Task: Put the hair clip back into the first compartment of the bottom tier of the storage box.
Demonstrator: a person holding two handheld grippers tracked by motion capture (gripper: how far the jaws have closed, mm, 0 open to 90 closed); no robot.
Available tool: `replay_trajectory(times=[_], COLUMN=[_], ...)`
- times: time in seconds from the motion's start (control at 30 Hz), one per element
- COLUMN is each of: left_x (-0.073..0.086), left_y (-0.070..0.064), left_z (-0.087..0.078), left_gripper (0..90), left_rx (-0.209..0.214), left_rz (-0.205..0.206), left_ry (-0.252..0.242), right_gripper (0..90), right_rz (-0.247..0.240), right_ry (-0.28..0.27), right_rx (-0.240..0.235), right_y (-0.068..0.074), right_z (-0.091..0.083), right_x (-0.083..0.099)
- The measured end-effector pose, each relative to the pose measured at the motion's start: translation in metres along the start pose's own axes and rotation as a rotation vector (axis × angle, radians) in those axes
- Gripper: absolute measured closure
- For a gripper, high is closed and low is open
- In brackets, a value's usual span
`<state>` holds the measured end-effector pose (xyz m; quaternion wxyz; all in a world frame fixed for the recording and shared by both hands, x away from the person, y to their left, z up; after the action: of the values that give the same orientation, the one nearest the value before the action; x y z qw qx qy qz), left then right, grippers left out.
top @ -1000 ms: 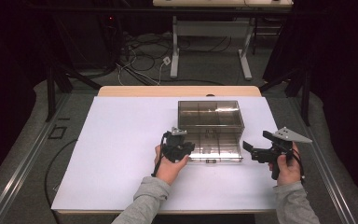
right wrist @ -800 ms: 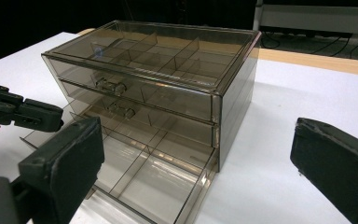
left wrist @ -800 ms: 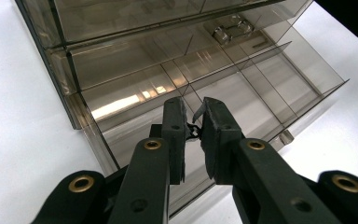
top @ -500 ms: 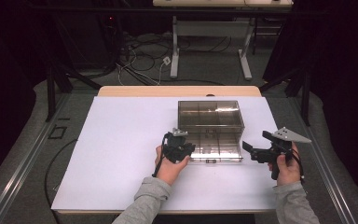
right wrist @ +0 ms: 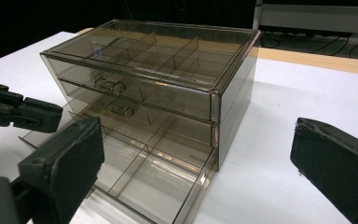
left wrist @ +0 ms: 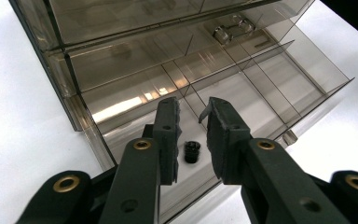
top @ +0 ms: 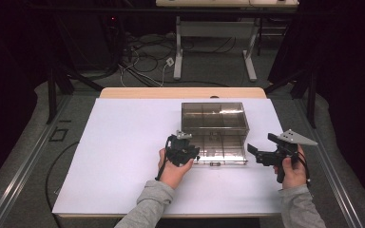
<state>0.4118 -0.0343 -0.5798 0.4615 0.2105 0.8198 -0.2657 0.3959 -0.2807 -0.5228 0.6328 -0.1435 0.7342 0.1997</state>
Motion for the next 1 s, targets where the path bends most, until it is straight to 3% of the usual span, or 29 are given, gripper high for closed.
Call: replay_trajectory(times=[0.5, 0.63, 1.0], left_x=[-0.011, -0.012, -0.013], left_y=[-0.015, -0.015, -0.023], left_z=[-0.009, -0.012, -0.020], left_gripper=[54.9, 50.4, 46.9], left_rx=[0.045, 0.043, 0.080], left_rz=[0.029, 0.068, 0.059], left_ry=[-0.043, -0.054, -0.068], right_gripper=[2.5, 2.5, 2.5], right_rz=[-0.006, -0.006, -0.007], right_ry=[0.004, 0.008, 0.008], right_rx=[0.003, -0.002, 0.001], right_y=[0.000, 0.000, 0.000], right_z=[-0.001, -0.001, -0.001], right_x=[0.000, 0.000, 0.000])
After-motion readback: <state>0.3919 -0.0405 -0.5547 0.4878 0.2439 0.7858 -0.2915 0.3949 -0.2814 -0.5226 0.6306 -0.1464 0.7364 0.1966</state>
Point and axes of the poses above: each handheld gripper's, and its own axes: z roughly forward along the jaws, x roughly out of its underside, y roughly to its left, the point moved 8 cm from there along z, roughly forward along the jaws, and after that the axes turned 15 degrees about -y, right-handed, at the moved point
